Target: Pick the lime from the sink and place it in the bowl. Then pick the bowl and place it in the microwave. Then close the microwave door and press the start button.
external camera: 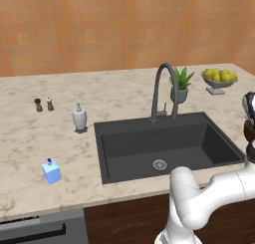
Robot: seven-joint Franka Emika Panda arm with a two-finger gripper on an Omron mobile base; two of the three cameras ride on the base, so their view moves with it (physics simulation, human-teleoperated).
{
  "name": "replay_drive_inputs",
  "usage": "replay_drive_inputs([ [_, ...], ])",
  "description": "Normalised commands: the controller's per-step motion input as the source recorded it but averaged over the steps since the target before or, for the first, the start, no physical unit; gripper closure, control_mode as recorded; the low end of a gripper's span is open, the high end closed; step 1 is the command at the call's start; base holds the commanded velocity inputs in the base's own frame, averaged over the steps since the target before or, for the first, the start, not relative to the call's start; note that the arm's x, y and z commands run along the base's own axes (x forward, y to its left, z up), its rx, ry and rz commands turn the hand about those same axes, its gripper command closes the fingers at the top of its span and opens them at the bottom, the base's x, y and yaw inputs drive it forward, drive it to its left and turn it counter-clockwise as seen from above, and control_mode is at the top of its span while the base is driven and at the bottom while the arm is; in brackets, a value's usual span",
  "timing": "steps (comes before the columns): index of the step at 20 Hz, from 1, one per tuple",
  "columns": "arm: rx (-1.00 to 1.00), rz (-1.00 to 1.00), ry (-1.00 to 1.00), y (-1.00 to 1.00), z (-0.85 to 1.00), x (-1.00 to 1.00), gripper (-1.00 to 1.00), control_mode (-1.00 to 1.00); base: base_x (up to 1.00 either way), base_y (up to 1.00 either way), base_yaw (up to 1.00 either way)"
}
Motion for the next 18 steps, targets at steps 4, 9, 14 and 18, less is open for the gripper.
replay_drive_inputs([
  [4,0.0,0.08,-0.27,0.0,0.12,-0.31,-1.0,-1.0,0.0,0.0,0.0],
  [9,-0.04,0.08,-0.11,0.28,0.34,-0.37,-1.0,-1.0,0.0,0.0,0.0],
  [14,-0.1,0.15,0.0,0.49,0.45,-0.21,-1.0,-1.0,0.0,0.0,0.0],
  [18,-0.05,0.33,0.03,0.16,0.04,0.05,-1.0,-1.0,0.0,0.0,0.0],
])
